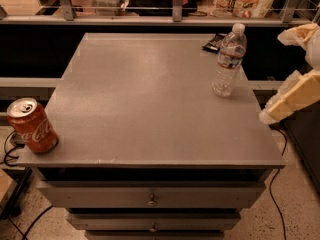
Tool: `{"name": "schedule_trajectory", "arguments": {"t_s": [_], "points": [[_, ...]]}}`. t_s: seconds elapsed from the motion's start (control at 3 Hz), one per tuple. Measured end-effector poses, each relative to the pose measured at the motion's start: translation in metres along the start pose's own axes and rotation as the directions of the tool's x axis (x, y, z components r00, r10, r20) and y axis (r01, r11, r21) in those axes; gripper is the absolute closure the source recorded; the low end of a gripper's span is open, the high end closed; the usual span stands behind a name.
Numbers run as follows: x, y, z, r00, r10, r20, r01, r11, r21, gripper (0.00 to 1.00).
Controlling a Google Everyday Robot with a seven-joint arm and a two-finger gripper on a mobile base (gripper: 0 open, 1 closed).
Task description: Move water bottle near coke can
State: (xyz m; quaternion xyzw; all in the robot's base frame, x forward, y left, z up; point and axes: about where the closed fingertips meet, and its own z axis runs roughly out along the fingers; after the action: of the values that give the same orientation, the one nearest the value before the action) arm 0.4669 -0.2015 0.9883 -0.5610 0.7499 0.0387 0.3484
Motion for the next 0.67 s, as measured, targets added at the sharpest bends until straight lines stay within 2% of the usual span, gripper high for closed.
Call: {"name": "schedule_trajectory", "arguments": {"t_s": [0.33,0.67], "points": [[-0.008,-0.013,0.018,0.996,0.074,0.053,-0.077,0.9957,0.051,0.0],[-0.017,-0.033,0.042,0.985,0.124,0.122,-0.137,0.9853,0.102,0.0]]}}
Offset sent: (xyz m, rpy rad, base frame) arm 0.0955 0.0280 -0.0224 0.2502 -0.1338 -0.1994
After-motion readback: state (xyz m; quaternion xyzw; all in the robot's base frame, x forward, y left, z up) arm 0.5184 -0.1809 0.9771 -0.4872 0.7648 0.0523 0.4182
